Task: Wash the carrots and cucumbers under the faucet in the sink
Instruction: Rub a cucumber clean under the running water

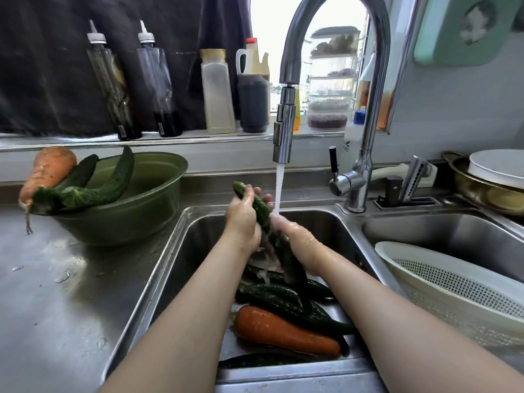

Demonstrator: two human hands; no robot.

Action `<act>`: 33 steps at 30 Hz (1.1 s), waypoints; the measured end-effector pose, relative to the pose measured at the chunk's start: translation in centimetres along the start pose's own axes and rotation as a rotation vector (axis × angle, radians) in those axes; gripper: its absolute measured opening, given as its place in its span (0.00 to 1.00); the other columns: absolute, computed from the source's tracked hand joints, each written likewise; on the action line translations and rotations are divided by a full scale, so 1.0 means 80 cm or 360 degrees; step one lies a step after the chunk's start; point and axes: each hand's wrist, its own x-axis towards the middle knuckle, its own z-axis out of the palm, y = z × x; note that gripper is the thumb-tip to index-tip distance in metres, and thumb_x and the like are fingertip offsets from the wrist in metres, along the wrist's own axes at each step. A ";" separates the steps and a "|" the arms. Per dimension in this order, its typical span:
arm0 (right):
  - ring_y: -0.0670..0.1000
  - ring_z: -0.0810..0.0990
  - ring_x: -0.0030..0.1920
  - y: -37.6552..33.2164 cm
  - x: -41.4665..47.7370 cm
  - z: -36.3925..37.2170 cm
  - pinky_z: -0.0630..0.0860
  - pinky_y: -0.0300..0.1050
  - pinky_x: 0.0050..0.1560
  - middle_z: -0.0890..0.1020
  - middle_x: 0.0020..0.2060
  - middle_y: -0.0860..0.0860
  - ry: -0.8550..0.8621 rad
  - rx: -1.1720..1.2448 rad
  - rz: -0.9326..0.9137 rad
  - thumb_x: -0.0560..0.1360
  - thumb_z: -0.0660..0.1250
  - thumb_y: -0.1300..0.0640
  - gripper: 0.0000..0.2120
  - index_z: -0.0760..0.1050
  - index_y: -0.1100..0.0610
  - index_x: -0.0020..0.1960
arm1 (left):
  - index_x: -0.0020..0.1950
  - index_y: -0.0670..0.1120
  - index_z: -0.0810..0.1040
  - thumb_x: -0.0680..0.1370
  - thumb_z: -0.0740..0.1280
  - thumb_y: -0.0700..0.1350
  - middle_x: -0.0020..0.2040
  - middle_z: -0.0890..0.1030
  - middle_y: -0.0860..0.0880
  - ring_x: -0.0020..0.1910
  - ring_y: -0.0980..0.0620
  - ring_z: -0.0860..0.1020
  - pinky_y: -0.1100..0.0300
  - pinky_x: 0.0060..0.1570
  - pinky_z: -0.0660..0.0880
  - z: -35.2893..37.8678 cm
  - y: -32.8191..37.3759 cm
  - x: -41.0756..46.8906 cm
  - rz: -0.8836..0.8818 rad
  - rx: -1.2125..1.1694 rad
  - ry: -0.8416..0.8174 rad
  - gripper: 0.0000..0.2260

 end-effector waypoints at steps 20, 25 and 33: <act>0.51 0.75 0.30 -0.001 0.008 0.006 0.75 0.45 0.30 0.77 0.37 0.56 -0.0180 -0.0230 0.0047 0.83 0.62 0.42 0.20 0.75 0.59 0.49 | 0.63 0.40 0.70 0.86 0.58 0.56 0.41 0.78 0.50 0.34 0.51 0.79 0.58 0.35 0.77 -0.001 -0.006 0.002 0.0340 0.0401 0.0650 0.19; 0.55 0.79 0.28 -0.003 0.006 -0.009 0.78 0.47 0.30 0.82 0.32 0.56 0.0189 -0.0359 0.0048 0.83 0.52 0.32 0.30 0.79 0.53 0.43 | 0.61 0.39 0.78 0.81 0.70 0.52 0.46 0.82 0.40 0.37 0.43 0.82 0.55 0.32 0.78 -0.023 -0.026 0.006 -0.0142 0.0753 -0.0070 0.18; 0.57 0.81 0.63 0.053 0.031 -0.053 0.74 0.48 0.67 0.84 0.58 0.55 0.0295 -0.1218 0.0422 0.83 0.60 0.57 0.12 0.82 0.58 0.56 | 0.55 0.52 0.72 0.75 0.71 0.56 0.48 0.84 0.48 0.47 0.45 0.84 0.49 0.51 0.81 -0.022 -0.031 0.002 0.0125 0.1190 0.0090 0.14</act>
